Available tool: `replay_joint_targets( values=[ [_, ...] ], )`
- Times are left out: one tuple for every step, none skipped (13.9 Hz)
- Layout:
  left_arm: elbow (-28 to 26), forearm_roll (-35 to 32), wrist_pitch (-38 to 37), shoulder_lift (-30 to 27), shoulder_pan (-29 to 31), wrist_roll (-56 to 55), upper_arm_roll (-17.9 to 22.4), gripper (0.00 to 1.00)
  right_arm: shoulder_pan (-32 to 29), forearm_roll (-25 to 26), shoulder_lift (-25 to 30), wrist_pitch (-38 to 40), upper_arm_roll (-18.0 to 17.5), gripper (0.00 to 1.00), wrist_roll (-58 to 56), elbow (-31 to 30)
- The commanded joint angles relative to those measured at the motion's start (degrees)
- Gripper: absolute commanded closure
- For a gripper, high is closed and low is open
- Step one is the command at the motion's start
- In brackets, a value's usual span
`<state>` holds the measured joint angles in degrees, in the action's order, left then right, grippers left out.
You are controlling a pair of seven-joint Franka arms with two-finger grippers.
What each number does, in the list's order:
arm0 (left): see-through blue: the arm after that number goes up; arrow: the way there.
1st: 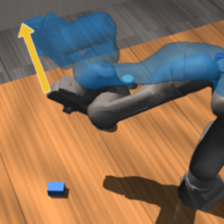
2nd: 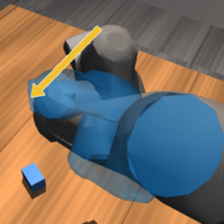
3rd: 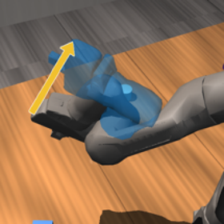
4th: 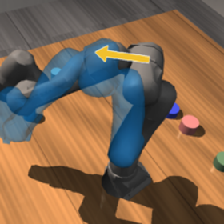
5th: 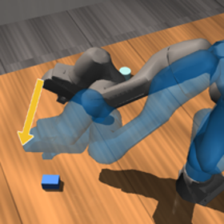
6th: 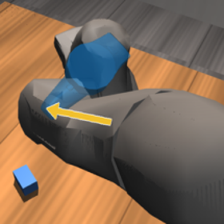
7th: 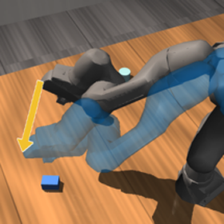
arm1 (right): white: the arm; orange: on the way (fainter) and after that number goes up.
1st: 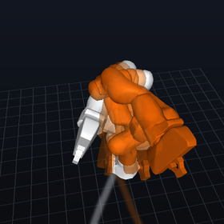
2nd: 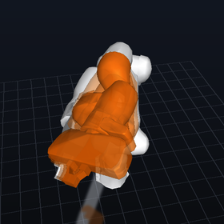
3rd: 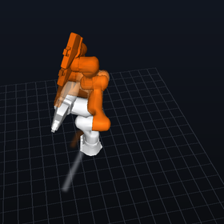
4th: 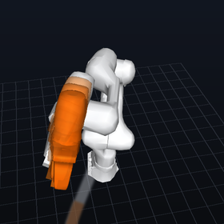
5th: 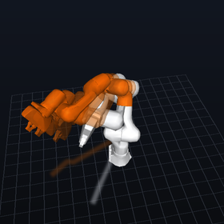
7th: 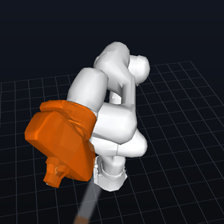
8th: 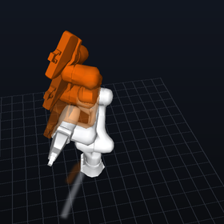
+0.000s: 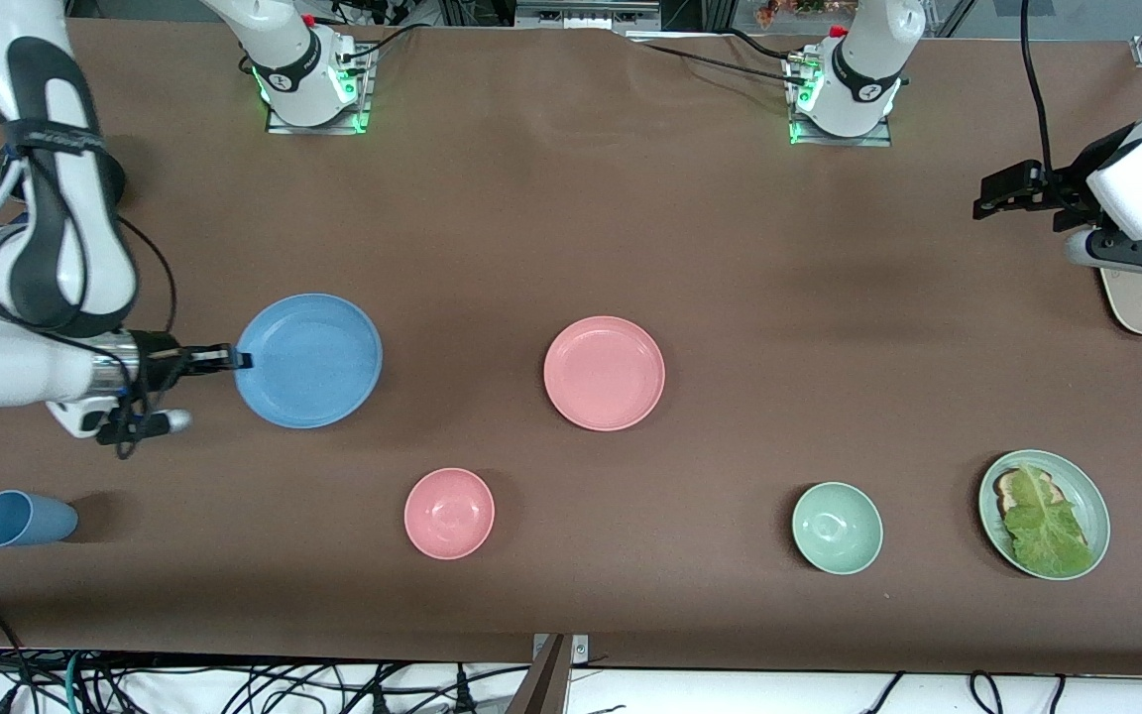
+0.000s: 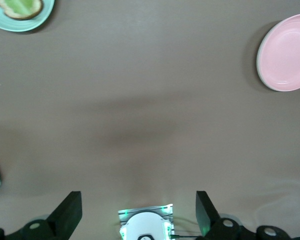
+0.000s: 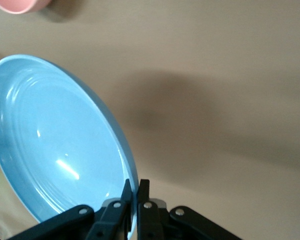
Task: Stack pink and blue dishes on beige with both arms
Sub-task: 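Drag the blue plate with the right gripper onto the pink plate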
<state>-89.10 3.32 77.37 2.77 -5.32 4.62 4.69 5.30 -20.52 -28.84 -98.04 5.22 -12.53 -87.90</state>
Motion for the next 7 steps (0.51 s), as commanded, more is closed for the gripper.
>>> replay_joint_targets(
  values=[
    [2.59,-2.18,-0.99,-0.14,-0.31,-0.84,0.23,0.00,4.96,-0.66,-0.26,1.71,0.32,1.00,5.66,1.51],
    [3.83,-2.09,-0.99,-0.05,-0.13,-0.93,0.41,0.00,7.68,-0.66,-0.26,1.62,0.41,1.00,7.41,2.12],
    [4.02,-2.09,-1.34,-0.14,-0.31,-1.11,0.24,0.00,9.79,-0.75,-0.26,1.01,0.41,1.00,10.91,2.47],
    [4.11,-2.09,-1.96,-0.14,-0.31,-1.46,0.15,0.00,11.21,-0.84,-0.34,0.40,0.32,1.00,15.38,2.56],
    [4.11,-1.66,-2.05,-0.14,-0.39,-2.59,0.15,0.00,13.14,-0.93,-0.34,-1.09,0.32,1.00,18.91,2.65],
    [4.11,-1.65,-2.14,-0.14,-0.31,-3.65,0.32,0.00,14.81,-0.93,-0.52,-3.02,0.23,1.00,20.86,2.65],
    [4.11,-1.57,-2.14,-0.05,-0.22,-3.92,0.41,0.00,16.48,-1.54,-0.87,-5.04,0.23,1.00,22.96,2.56]
  ],
)
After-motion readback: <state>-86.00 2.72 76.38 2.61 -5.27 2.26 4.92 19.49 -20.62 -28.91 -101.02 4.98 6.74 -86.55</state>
